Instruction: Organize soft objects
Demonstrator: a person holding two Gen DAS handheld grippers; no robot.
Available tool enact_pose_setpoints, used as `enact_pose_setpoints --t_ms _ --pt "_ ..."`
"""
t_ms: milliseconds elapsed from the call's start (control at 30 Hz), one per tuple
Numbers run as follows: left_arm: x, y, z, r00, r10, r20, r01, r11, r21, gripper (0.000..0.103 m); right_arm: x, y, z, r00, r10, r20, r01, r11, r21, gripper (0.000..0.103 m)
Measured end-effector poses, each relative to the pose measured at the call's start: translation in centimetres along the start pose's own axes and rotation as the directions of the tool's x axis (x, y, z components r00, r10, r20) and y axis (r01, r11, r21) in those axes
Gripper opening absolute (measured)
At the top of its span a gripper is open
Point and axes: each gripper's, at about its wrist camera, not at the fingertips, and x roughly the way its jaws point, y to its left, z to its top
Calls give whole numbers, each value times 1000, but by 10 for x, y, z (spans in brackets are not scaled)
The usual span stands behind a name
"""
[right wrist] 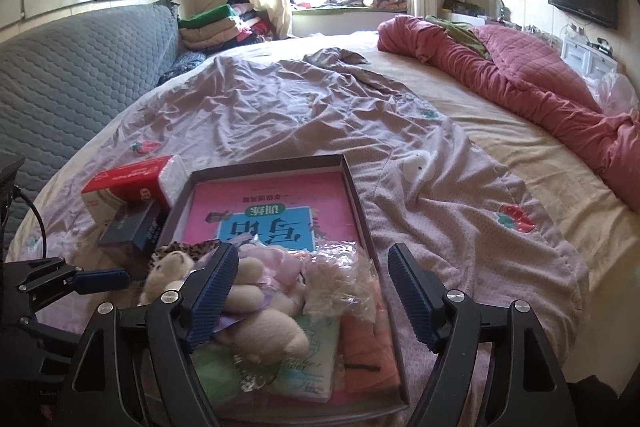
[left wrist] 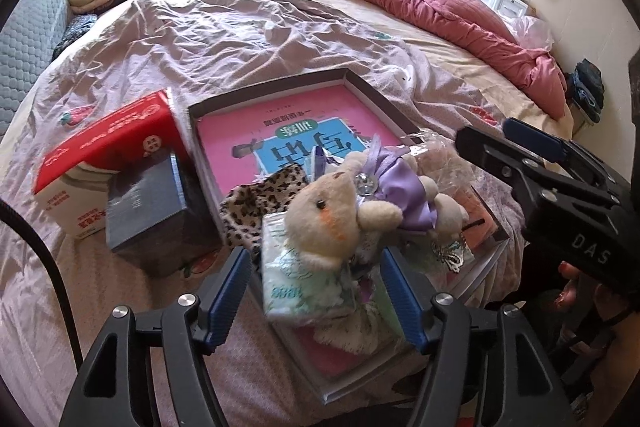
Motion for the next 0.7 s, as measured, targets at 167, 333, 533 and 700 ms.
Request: enact_pose_setpoints --t_ms 167,333,533,700 --pt "-18 9 -4 1000 14 21 -14 1000 -17 71 -18 7 0 1000 10 12 -10 1000 2 79" --pt "-39 17 -9 998 35 48 -33 999 -36 72 -39 21 2 999 11 36 -12 1000 8 79" --pt "-64 27 -17 994 76 74 -73 996 -51 73 -64 40 10 998 14 62 -13 1000 -22 79" --pt "-87 39 -21 990 108 93 -100 992 -82 73 -83 56 14 997 21 76 -18 999 -38 79"
